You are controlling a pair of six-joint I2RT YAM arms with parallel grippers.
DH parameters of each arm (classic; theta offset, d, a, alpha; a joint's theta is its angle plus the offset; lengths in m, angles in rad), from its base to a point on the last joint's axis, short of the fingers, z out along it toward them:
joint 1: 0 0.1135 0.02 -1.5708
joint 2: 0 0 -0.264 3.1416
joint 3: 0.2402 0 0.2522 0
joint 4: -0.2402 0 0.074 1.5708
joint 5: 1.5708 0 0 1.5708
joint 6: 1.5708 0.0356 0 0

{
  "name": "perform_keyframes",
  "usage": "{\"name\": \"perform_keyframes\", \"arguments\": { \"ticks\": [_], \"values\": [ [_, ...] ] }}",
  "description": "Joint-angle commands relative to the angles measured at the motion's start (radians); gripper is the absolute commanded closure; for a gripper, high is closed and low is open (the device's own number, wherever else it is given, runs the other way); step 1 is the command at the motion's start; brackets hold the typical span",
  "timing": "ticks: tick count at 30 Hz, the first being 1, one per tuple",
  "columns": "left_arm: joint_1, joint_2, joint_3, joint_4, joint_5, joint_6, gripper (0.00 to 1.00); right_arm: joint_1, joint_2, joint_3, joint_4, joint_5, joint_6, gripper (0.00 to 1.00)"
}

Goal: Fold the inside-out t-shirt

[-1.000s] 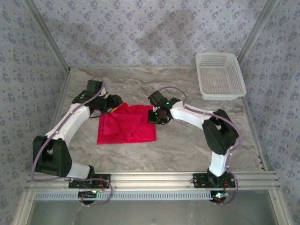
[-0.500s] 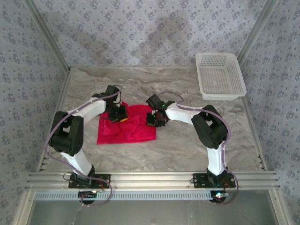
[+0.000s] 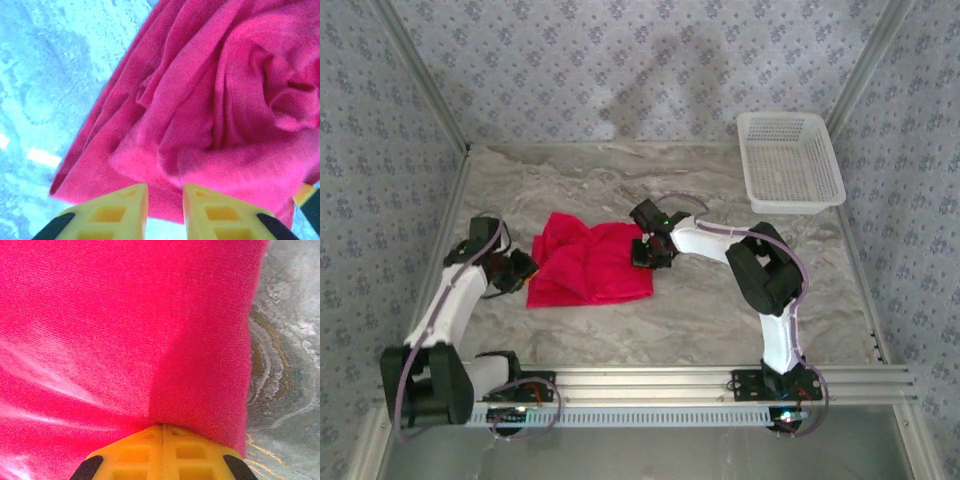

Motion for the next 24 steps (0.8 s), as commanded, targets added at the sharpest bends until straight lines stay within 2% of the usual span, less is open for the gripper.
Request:
{"name": "perform_keyframes", "arguments": {
  "ticks": [1, 4, 7, 10, 14, 17, 20, 24],
  "values": [
    [-0.005, -0.097, 0.032, -0.046, -0.126, -0.022, 0.71, 0.016, -0.002, 0.046, -0.047, -0.025, -0.034, 1.0],
    [-0.072, -0.076, 0.153, -0.057, -0.206, -0.003, 0.7, 0.019, -0.046, 0.062, -0.057, -0.03, -0.046, 0.99],
    [-0.269, 0.037, 0.268, 0.0, -0.237, -0.028, 0.7, 0.001, -0.083, 0.049, -0.052, -0.027, -0.029, 0.99],
    [-0.452, 0.213, 0.35, 0.102, -0.2, -0.084, 0.7, -0.026, -0.078, 0.04, -0.04, -0.024, -0.001, 1.0],
    [-0.579, 0.403, 0.396, 0.214, -0.168, -0.15, 0.7, -0.049, -0.038, 0.029, -0.021, -0.023, 0.051, 1.0],
    [-0.591, 0.503, 0.358, 0.304, -0.137, -0.196, 0.7, -0.052, 0.001, 0.022, -0.007, -0.022, 0.078, 1.0],
    [-0.556, 0.566, 0.281, 0.357, -0.104, -0.221, 0.71, -0.048, 0.046, 0.028, -0.029, -0.007, 0.089, 1.0],
    [-0.437, 0.489, 0.129, 0.349, -0.104, -0.209, 0.72, -0.048, 0.089, 0.028, -0.074, 0.041, 0.085, 1.0]
  ]
}}
